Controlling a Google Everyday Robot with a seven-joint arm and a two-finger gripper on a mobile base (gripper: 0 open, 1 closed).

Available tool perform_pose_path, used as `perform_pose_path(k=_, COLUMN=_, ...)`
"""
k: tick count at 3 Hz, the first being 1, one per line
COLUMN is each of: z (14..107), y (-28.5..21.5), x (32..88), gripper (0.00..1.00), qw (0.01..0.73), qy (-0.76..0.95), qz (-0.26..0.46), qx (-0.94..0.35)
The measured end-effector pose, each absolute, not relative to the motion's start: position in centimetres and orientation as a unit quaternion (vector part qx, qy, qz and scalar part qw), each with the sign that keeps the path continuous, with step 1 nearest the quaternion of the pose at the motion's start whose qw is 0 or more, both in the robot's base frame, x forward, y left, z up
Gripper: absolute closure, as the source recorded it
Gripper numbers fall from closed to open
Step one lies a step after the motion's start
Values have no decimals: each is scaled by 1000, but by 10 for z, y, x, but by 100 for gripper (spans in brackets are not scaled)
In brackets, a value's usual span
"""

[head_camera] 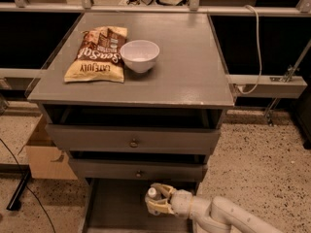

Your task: Pick blue plastic bottle from bottom drawer and place on counter

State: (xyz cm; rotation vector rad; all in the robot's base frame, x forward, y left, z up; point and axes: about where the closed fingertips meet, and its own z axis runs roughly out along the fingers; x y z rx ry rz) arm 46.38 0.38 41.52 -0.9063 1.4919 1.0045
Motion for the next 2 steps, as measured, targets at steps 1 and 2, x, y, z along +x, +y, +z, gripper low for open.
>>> perform_pose_path(k=1, z=421, y=3, x=460, gripper=100, qw=536, qy=628, qz=421, qx=-376)
perform_pose_path(k=2, z=449, y=-8, x=447, gripper=100, qw=548, qy=630, qz=405, qx=-373)
